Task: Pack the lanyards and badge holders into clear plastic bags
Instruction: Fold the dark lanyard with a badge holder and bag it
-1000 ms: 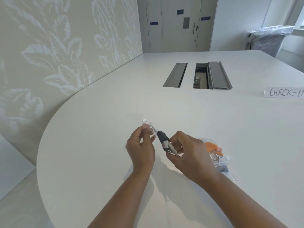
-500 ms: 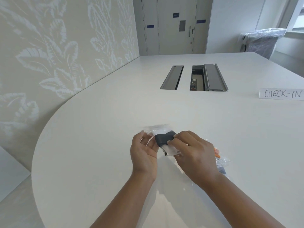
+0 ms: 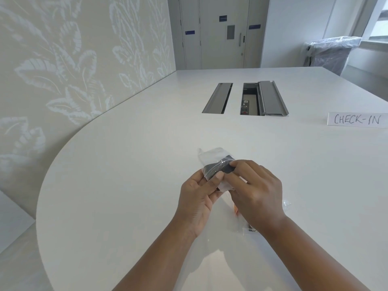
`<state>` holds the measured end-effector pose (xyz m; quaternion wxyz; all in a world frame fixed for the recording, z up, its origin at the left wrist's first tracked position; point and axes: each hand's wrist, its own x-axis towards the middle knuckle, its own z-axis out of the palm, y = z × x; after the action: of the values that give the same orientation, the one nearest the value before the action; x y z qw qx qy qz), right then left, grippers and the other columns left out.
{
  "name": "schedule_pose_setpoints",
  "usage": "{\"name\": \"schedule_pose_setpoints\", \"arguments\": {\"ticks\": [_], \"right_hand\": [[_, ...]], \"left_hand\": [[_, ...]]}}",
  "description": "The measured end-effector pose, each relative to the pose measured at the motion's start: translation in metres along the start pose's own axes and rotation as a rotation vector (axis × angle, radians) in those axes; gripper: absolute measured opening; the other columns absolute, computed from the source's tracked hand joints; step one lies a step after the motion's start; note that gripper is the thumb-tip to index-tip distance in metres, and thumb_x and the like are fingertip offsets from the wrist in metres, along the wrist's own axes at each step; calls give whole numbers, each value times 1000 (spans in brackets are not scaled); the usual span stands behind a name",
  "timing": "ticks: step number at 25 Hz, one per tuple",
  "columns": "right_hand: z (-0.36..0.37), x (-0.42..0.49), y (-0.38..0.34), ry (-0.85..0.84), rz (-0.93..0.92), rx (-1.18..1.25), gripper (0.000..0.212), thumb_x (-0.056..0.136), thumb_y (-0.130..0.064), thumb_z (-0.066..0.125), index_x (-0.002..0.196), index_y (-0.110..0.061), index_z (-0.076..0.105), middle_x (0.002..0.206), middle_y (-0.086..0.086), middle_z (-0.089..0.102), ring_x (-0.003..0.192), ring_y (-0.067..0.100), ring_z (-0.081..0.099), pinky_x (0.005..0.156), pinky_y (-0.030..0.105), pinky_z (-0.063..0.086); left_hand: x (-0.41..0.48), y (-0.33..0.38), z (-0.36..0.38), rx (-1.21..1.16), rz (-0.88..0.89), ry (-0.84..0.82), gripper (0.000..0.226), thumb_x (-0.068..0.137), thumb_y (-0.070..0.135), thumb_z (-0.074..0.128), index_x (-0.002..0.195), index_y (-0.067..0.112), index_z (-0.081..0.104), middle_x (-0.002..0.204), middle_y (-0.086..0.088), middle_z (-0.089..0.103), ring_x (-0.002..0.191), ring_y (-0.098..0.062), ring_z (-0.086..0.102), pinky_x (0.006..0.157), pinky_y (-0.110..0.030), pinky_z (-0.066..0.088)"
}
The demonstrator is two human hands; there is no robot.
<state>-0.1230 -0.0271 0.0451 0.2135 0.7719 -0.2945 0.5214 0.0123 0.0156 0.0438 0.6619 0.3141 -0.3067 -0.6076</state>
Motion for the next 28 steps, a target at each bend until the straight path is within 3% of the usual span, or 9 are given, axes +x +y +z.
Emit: {"name": "schedule_pose_setpoints", "arguments": {"ticks": [2, 5, 7, 8, 10, 14, 20, 25, 28], "right_hand": [[1, 1, 0, -26, -10, -14, 35, 86, 6, 49, 70, -13, 73, 69, 1, 64, 82, 28, 70, 51, 32, 47], [4, -1, 4, -204, -3, 79, 29, 79, 3, 63, 91, -18, 78, 105, -1, 71, 110, 34, 60, 73, 32, 50], [3, -4, 2, -295, 157, 313, 29, 77, 1, 66, 97, -17, 77, 120, 3, 64, 112, 29, 59, 78, 16, 46], [1, -4, 0, -292, 288, 430, 28, 78, 0, 67, 98, -16, 77, 120, 3, 62, 105, 23, 63, 75, 7, 43], [-1, -2, 0, -240, 475, 539, 28, 83, 1, 68, 106, -15, 75, 113, 2, 61, 95, 11, 67, 69, 5, 48], [-2, 1, 6, -293, 564, 601, 32, 88, -4, 70, 115, -19, 73, 103, -4, 69, 90, 5, 69, 80, 16, 57], [-3, 3, 6, -212, 708, 660, 19, 83, -4, 76, 95, -20, 80, 87, -10, 73, 78, 6, 70, 73, 19, 56], [-1, -1, 2, -214, 577, 624, 17, 84, 0, 74, 89, -15, 81, 81, -4, 74, 75, 10, 69, 68, 22, 57], [0, -1, -1, -330, 493, 649, 10, 85, -7, 76, 92, -14, 77, 83, -3, 71, 77, 9, 68, 67, 19, 55]], "left_hand": [[-1, -1, 1, 9, -11, 3, 33, 92, 7, 61, 124, -2, 62, 125, -23, 65, 115, -32, 64, 97, -36, 52], [3, 1, -3, -70, 44, 101, 33, 92, 1, 59, 125, -2, 61, 122, -23, 67, 110, -32, 66, 89, -34, 56], [8, 2, -9, -114, 93, 202, 33, 90, -1, 60, 123, -3, 62, 119, -23, 67, 103, -31, 67, 83, -32, 58], [9, 3, -12, -121, 101, 241, 32, 90, -2, 60, 122, -3, 62, 118, -23, 68, 101, -31, 67, 81, -31, 59], [10, 3, -15, -114, 99, 265, 30, 91, -1, 60, 121, -2, 63, 117, -20, 69, 100, -28, 68, 77, -29, 60], [8, 0, -14, -6, 85, 240, 29, 91, 4, 61, 120, 1, 64, 113, -16, 72, 98, -25, 70, 76, -29, 60], [8, 2, -11, 20, 48, 219, 31, 79, 8, 69, 107, -5, 68, 102, -14, 74, 85, -21, 71, 74, -27, 59], [9, 1, -7, -42, 107, 345, 6, 87, -1, 66, 89, 0, 71, 85, -10, 73, 77, -18, 70, 66, -23, 59], [10, 4, -10, -44, 119, 413, 5, 87, 6, 68, 83, 9, 69, 82, -6, 69, 81, -19, 66, 67, -25, 60]]}}
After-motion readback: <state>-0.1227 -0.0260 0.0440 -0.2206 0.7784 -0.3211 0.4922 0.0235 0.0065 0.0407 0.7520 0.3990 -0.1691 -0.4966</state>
